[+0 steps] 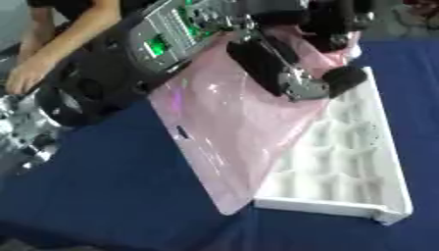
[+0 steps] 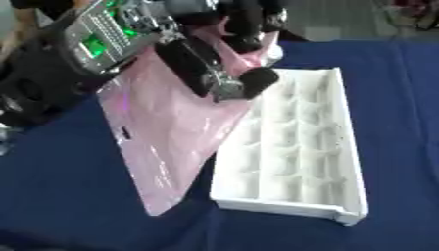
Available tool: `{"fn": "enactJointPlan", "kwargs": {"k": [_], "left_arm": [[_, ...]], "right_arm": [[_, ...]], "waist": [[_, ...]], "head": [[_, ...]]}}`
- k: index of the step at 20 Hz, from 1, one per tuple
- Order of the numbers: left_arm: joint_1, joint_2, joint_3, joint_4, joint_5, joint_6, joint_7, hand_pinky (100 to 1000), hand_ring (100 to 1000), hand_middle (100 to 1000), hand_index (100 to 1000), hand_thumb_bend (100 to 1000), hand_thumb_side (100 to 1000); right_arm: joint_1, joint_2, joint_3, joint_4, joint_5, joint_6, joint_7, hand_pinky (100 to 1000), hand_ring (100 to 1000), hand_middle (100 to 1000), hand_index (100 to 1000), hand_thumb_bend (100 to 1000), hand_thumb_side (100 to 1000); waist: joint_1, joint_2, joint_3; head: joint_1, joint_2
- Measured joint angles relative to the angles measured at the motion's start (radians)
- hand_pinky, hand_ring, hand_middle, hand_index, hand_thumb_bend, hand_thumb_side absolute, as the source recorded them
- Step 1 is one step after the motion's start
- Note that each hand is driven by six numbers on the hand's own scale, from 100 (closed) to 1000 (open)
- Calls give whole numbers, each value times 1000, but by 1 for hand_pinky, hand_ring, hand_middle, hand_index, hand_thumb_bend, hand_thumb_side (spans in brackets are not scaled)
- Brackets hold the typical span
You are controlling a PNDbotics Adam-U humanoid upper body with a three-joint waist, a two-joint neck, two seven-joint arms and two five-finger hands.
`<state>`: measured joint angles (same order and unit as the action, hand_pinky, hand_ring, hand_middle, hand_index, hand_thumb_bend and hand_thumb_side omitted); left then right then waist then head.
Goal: Pick up objects on the table and place them in the box.
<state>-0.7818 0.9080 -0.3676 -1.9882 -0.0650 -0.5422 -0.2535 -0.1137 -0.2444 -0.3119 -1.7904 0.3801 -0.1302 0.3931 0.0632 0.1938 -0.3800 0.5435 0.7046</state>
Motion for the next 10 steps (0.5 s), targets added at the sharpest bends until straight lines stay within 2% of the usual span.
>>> {"fn": "enactJointPlan", "kwargs": {"k": [4, 10], "left_arm": [[-17, -24, -30, 0, -28, 15, -11, 100, 100, 100, 132, 100, 345], [-17, -32, -46, 0, -43, 24, -20, 100, 100, 100, 132, 100, 351]], "right_arm": [[-7, 0, 3, -2, -5, -2, 2, 581, 656, 767, 918, 100, 799], [-7, 0, 3, -2, -7, -3, 2, 581, 656, 767, 918, 100, 801]], "waist": [[1, 9, -4], [0, 10, -3]], "head": [[5, -5], [10, -6]]}}
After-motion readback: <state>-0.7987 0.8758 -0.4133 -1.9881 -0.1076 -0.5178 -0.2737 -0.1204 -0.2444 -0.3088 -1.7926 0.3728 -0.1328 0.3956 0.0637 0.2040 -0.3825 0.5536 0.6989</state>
